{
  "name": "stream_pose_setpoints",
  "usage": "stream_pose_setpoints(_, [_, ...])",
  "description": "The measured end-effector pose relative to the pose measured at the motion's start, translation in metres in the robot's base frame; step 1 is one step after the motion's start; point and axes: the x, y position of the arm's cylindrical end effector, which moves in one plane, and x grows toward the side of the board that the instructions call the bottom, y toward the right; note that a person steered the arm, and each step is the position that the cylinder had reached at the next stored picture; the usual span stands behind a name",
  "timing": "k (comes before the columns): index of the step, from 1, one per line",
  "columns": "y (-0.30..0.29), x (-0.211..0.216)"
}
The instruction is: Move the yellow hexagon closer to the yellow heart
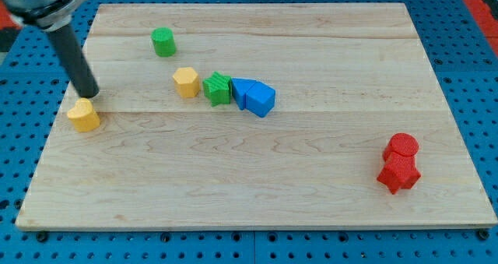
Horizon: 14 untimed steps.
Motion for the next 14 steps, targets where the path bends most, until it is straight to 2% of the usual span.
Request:
stream_pose_setpoints(1, [0.011,0.072])
stream_pose_setpoints(2, [0.023,0.054])
stream_pose_setpoints(4, [0.037,-0.089])
stream_pose_setpoints(5, [0.139,-0.077])
stream_pose_setpoints(6, [0.174,-0.06])
stream_pose_setpoints(7, [0.143,0.003])
stream_pose_setpoints(8, [0.102,0.031])
stream_pose_setpoints(9, [0.111,-0.018])
stream_pose_setpoints(10, [0.095,-0.003])
stream_pose_setpoints(11, [0.064,0.052])
stream_pose_setpoints(12, [0.08,0.023])
stream_pose_setpoints(13, [0.044,0.007])
stream_pose_setpoints(14, [0.001,0.052])
